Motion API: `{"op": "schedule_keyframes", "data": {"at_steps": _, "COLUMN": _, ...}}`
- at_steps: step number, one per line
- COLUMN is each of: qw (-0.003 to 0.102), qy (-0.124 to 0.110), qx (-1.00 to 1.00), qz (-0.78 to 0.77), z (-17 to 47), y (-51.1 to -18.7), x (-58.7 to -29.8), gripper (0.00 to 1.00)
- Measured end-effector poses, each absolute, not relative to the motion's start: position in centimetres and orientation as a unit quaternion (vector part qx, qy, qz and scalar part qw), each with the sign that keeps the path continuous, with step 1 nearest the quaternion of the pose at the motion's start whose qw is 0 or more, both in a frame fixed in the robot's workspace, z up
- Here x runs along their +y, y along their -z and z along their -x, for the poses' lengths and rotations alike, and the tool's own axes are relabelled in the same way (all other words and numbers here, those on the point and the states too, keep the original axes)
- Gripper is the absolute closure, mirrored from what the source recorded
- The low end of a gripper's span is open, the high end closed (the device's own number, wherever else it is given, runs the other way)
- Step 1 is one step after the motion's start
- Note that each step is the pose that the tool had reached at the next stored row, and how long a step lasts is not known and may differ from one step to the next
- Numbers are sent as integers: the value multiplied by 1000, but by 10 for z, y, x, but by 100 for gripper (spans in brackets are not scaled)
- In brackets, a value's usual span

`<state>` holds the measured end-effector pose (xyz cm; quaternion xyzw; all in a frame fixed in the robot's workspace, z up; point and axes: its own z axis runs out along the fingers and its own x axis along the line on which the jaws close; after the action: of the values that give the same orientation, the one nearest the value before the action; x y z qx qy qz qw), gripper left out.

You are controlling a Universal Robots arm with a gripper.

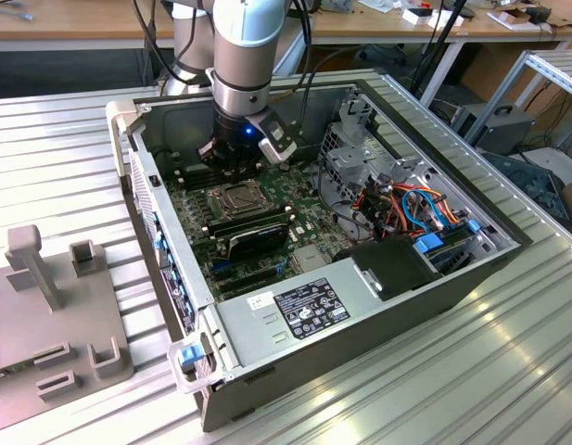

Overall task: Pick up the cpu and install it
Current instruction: 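Install the first cpu locking lever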

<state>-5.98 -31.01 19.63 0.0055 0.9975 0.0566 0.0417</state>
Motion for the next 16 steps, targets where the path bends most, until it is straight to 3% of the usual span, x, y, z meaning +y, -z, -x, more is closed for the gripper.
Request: {"op": "schedule_keyframes", "data": {"at_steps": 16, "qw": 42, "qy": -57, "qx": 997, "qz": -5, "z": 60, "y": -208, "x": -310, "gripper": 89}}
